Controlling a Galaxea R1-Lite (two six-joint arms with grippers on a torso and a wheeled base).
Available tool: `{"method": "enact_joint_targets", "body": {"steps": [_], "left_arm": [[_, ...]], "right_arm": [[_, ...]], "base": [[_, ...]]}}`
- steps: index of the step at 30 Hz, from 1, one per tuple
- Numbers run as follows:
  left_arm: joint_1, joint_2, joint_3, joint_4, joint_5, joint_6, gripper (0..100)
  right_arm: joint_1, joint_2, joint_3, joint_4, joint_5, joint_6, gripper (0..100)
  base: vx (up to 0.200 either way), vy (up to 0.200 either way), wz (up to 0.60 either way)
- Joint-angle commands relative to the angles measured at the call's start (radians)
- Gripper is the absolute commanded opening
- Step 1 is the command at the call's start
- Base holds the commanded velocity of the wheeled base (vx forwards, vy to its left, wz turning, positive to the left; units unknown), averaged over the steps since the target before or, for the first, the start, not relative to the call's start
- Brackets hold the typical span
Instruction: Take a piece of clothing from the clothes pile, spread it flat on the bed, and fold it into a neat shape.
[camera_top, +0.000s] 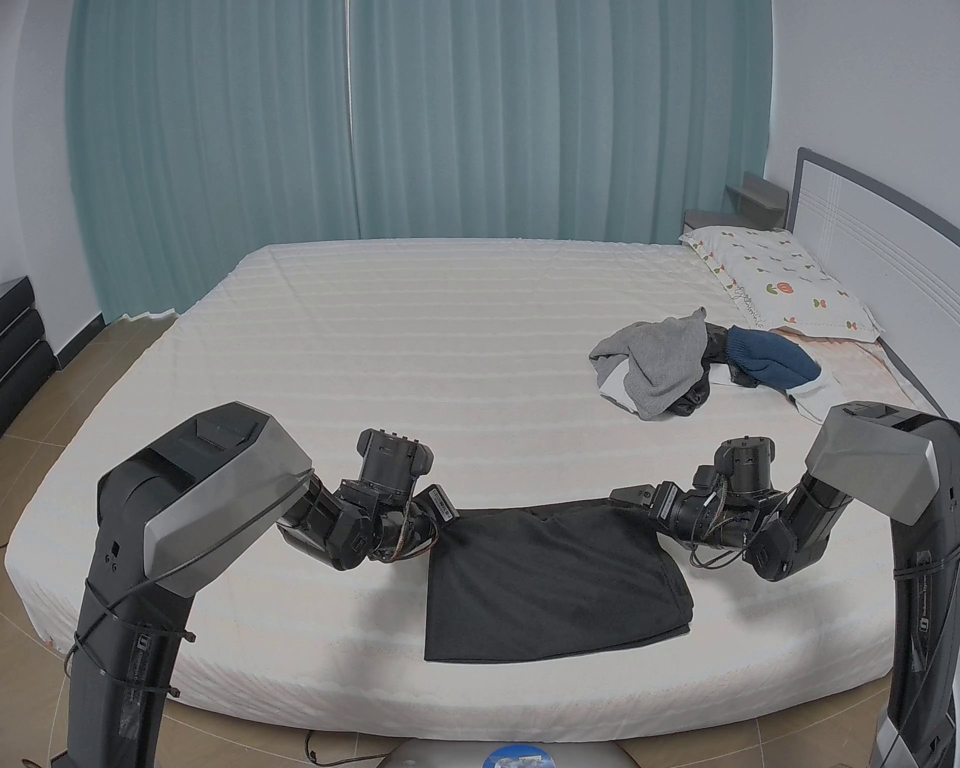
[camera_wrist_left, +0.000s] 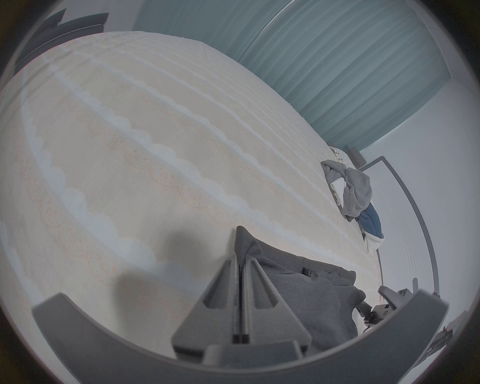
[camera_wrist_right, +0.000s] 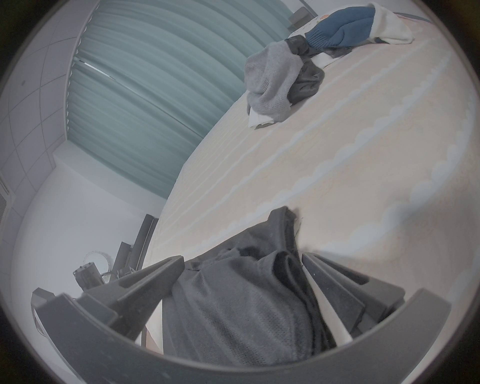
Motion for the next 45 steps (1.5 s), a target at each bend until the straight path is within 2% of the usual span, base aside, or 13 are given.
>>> {"method": "enact_joint_targets", "body": {"steps": [1, 4, 13, 22, 42, 43, 45], "left_arm": [[-0.001, 0.001, 0.000, -0.001, 0.000, 0.001, 0], [-0.002, 0.003, 0.000, -0.001, 0.002, 0.002, 0], [-0.004, 0.007, 0.002, -0.001, 0.003, 0.005, 0], [-0.004, 0.007, 0.002, -0.001, 0.003, 0.004, 0], [-0.004, 0.007, 0.005, -0.001, 0.003, 0.004, 0], [-0.004, 0.004, 0.008, -0.001, 0.003, 0.002, 100], [-0.004, 0.001, 0.009, -0.001, 0.002, -0.001, 100]], "right_arm": [[0.000, 0.017, 0.003, -0.001, 0.000, -0.025, 0], [-0.004, 0.017, 0.019, -0.006, 0.002, -0.060, 0], [-0.023, 0.013, 0.023, -0.047, 0.000, -0.049, 0], [-0.079, 0.020, 0.011, -0.046, 0.002, -0.046, 0], [-0.081, 0.067, -0.037, -0.047, -0.009, -0.028, 0], [-0.079, 0.069, -0.037, -0.047, -0.009, -0.028, 100], [-0.076, 0.067, -0.033, -0.047, -0.007, -0.026, 100]], "base": [[0.000, 0.000, 0.00], [0.000, 0.000, 0.00], [0.000, 0.000, 0.00], [0.000, 0.000, 0.00], [0.000, 0.000, 0.00], [0.000, 0.000, 0.00], [0.000, 0.000, 0.00]]}}
